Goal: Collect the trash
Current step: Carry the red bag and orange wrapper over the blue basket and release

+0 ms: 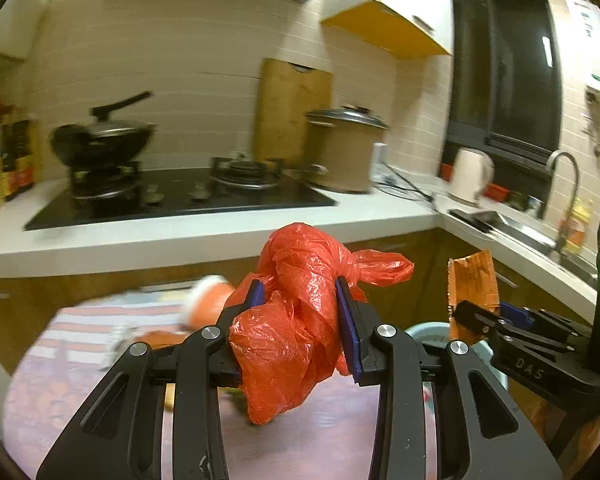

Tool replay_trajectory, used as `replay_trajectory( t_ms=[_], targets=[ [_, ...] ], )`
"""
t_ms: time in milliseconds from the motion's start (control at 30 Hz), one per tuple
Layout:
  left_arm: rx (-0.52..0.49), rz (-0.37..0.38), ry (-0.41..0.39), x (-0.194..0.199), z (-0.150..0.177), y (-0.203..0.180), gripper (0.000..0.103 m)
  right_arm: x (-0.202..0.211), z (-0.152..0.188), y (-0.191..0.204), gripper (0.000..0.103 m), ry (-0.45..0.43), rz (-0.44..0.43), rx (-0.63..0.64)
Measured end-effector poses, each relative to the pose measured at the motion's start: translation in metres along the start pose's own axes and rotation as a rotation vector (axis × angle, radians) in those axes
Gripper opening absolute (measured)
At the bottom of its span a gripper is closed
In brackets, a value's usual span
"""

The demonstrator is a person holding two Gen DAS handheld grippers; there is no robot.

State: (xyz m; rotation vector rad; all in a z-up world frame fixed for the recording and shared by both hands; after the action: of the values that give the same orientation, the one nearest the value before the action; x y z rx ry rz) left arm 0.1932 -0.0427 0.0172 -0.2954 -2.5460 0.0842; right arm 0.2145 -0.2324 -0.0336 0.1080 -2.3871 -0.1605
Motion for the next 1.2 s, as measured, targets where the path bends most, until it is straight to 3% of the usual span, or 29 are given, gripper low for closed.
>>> replay_trajectory(
  t_ms=[300,567,1067,1167,1200],
  targets=[
    [-0.068,0.141,0.094,-0.049,0.009,-0.094,0.034,-0.001,0.018,-0.089,0.040,0.046,0.114,-0.108],
    [-0.163,0.198,0.182,-0.099,0.034,-0.162,0.034,-0.017,0.040,-0.149,0.040,0.105,0.176,-0.170],
    [-0.222,0.267,0.369,-0.167,0.084,-0.199,0.037,-0.073,0.085,-0.198,0.043,0.267,0.162,-0.268],
    [-0.241,0.251,0.382,-0.173,0.091,-0.199,0.048,-0.081,0.091,-0.200,0.055,0.302,0.164,-0.289],
    [-0.237,0.251,0.385,-0.174,0.091,-0.198,0.058,-0.084,0.093,-0.201,0.058,0.310,0.160,-0.298]
  ],
)
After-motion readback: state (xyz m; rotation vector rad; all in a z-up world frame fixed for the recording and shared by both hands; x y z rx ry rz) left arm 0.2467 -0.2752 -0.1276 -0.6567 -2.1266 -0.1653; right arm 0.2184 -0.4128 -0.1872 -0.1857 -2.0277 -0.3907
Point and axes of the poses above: each gripper's, at about its wrist camera, not at the fingertips, and x roughly against the way its jaws point, y to its left, z to its underside, the point moved 9 cm from there along -x, roughly the way its jaws point, and after that the axes turned 10 degrees about y, right-handed, at the moved point
